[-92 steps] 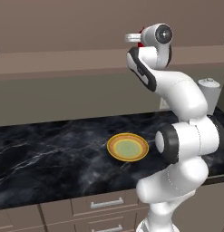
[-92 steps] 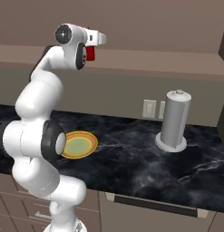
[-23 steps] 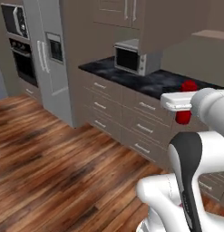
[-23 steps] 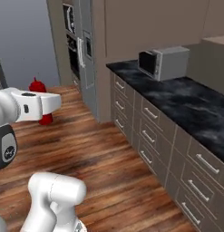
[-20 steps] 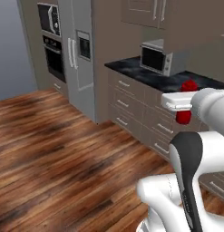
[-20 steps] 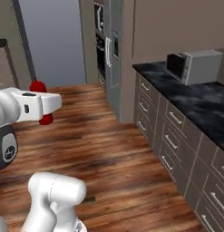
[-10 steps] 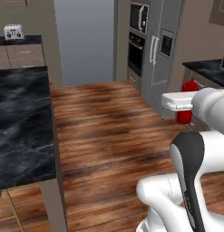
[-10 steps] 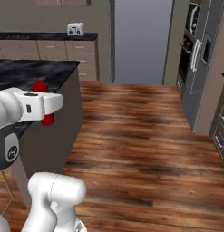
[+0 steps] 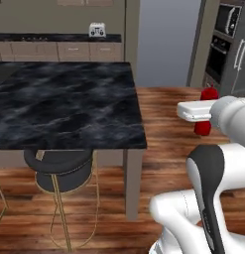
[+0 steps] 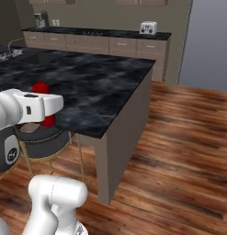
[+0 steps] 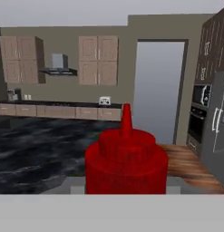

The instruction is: Move the hot dog bun to the plate on the dining table and place the condiment next to that plate. Then navigate to the fridge and take the sausage and place it on the plate as well.

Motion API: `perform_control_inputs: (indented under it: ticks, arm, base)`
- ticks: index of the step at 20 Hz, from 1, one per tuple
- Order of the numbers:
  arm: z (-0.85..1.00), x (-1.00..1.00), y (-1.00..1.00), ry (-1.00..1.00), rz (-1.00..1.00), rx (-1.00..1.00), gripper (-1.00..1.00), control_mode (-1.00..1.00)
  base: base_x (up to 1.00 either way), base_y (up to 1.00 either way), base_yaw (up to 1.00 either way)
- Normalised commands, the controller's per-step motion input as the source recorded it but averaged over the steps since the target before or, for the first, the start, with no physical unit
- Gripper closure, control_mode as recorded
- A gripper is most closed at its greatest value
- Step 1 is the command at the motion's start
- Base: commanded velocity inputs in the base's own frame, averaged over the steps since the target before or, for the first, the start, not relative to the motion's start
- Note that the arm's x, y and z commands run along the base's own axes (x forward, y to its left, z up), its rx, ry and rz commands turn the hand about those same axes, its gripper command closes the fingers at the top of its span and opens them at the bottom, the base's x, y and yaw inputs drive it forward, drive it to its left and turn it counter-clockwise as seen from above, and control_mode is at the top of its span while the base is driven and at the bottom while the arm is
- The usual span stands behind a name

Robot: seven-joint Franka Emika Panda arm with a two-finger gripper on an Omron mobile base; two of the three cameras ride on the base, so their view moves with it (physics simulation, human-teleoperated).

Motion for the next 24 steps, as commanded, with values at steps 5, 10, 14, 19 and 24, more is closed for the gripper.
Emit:
perform_control_inputs:
  ticks: [5,10,14,19,24]
  arm:
    - [0.0,0.0,0.0,0.0,0.0,0.0,1.0,1.0]
    - [0.0,0.0,0.0,0.0,0.0,0.0,1.0,1.0]
    - [0.0,0.0,0.0,0.0,0.0,0.0,1.0,1.0]
    - [0.0,0.0,0.0,0.0,0.0,0.0,1.0,1.0]
    - [0.0,0.0,0.0,0.0,0.0,0.0,1.0,1.0]
  base:
    - [-0.18,1.0,0.22]
    - [0.0,1.0,0.09]
    - [0.0,1.0,0.01]
    - [0.0,1.0,0.0]
    - [0.0,1.0,0.0]
